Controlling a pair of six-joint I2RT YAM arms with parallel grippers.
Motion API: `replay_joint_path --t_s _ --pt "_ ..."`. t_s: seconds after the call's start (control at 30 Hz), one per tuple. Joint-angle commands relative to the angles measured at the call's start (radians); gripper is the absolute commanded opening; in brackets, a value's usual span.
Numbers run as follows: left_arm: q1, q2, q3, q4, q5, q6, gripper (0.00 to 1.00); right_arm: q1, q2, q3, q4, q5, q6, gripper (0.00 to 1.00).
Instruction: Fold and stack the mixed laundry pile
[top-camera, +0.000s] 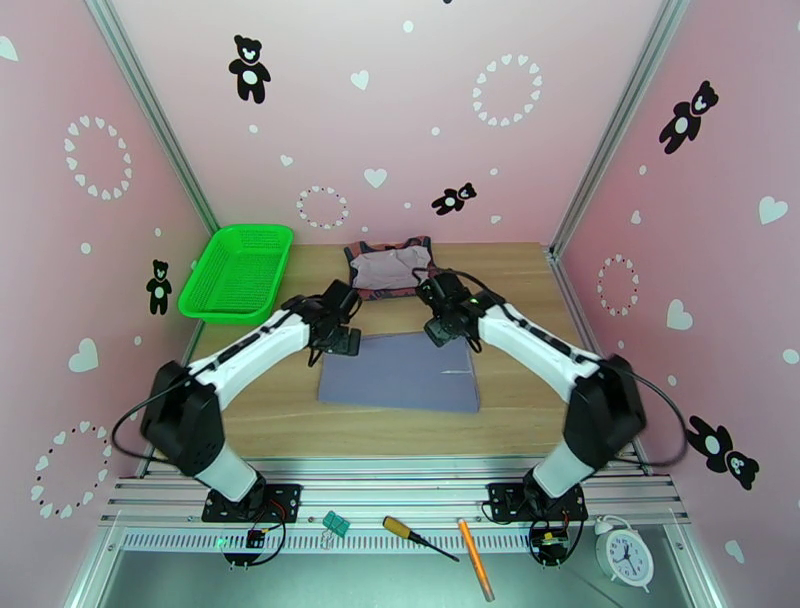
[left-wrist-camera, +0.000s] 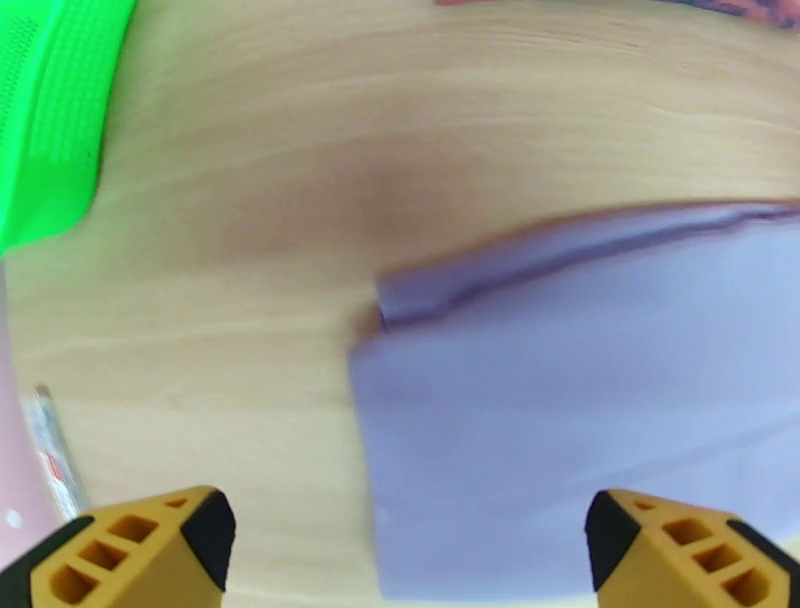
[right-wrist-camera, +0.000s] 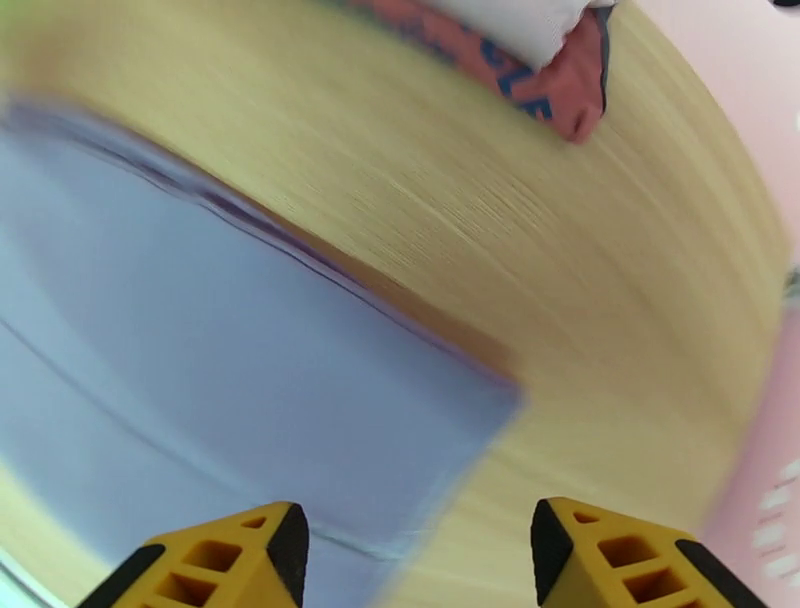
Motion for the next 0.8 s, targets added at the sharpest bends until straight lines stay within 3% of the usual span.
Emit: replay_joint_path --t_s 0.0,0.1,0.47,0.7,0.77 --pt "0.017 0.025 -0.098 0.052 0.18 -0.057 0.96 0.008 -0.045 -0.129 0.143 -0.292 0.303 0.62" --pt "0.04 0.057 -0.13 0.109 0.23 -0.073 0.94 0.037 -0.064 -0.201 0.212 -0.331 0.383 0.61" --pt "0.088 0.144 -0.155 0.157 0.256 -0.06 0.92 0.116 -0.021 -0.271 0.225 -0.285 0.388 0.6" --pt "0.088 0.287 -0.205 0.251 0.305 -0.074 0.83 0.119 0.014 -0.256 0.233 -0.288 0.395 0.59" --pt "0.088 0.333 -0.207 0.258 0.297 -0.073 0.76 0.118 0.017 -0.256 0.231 -0.288 0.394 0.59"
